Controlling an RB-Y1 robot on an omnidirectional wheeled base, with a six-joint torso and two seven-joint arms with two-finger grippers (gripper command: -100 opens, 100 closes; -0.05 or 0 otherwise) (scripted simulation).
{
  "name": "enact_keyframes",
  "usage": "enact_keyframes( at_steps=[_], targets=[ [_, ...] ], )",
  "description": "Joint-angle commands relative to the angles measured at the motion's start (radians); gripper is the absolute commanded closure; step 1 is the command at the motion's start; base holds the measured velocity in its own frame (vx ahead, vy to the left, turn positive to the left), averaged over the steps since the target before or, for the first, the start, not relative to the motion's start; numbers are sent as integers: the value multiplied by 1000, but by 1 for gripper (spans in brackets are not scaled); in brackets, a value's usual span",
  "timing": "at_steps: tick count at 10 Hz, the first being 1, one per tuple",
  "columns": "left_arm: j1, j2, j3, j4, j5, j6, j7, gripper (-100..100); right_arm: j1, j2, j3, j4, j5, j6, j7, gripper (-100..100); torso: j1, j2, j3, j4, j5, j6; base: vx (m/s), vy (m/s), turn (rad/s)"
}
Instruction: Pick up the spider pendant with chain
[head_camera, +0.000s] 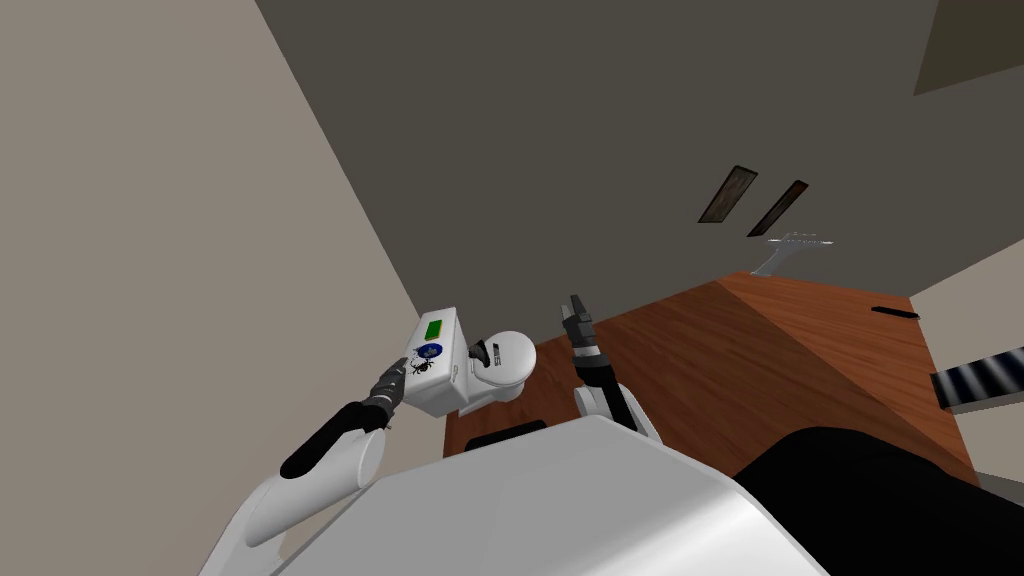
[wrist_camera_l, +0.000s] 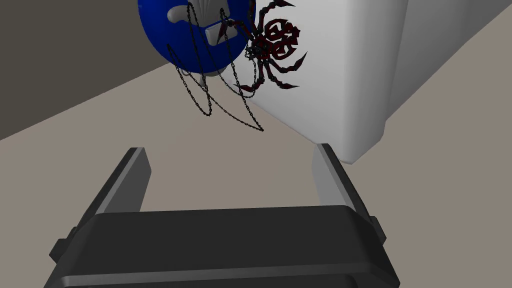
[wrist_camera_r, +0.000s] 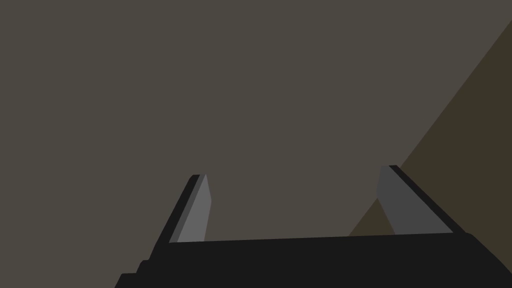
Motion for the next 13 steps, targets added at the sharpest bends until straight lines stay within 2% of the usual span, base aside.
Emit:
enact_keyframes(
  at_steps=[1,3,4,5,6,7,10,11,12,13],
  targets=[
    [-17,-30,0,2,14,45,2,-100,0,0,0,0,0,0,0,0,0,0,0,0,0,0,32,-9,-12],
    [-33,-70,0,2,28,81,4,-100,0,0,0,0,0,0,0,0,0,-1,0,0,0,0,42,-14,-9],
    [-43,-104,0,2,36,100,5,-100,0,0,0,0,0,0,0,0,-1,-1,-1,0,0,0,66,0,-19],
    [-38,-88,-2,1,27,87,4,-100,0,0,0,0,0,0,0,0,0,-2,-1,0,0,0,33,4,-6],
    [-39,-91,-2,1,28,92,4,0,0,0,0,0,0,0,0,0,1,-1,-1,0,0,0,5,0,1],
    [-63,-100,-12,29,3,84,11,-100,0,0,0,0,0,0,0,0,1,1,0,0,0,0,1,19,6],
    [-112,-120,-31,85,-47,68,24,-100,0,0,0,0,0,0,0,0,4,2,1,0,1,0,-4,43,2],
    [-100,-114,-26,73,-34,70,20,-100,0,0,0,0,0,0,0,0,4,2,1,0,1,0,2,21,-4],
    [-102,-115,-27,75,-35,69,21,100,0,0,0,0,0,0,0,0,2,2,1,0,1,0,0,0,0],
    [-101,-115,-26,75,-35,69,21,100,0,0,0,0,0,0,0,0,1,2,1,0,0,0,0,0,0]
  ],
)
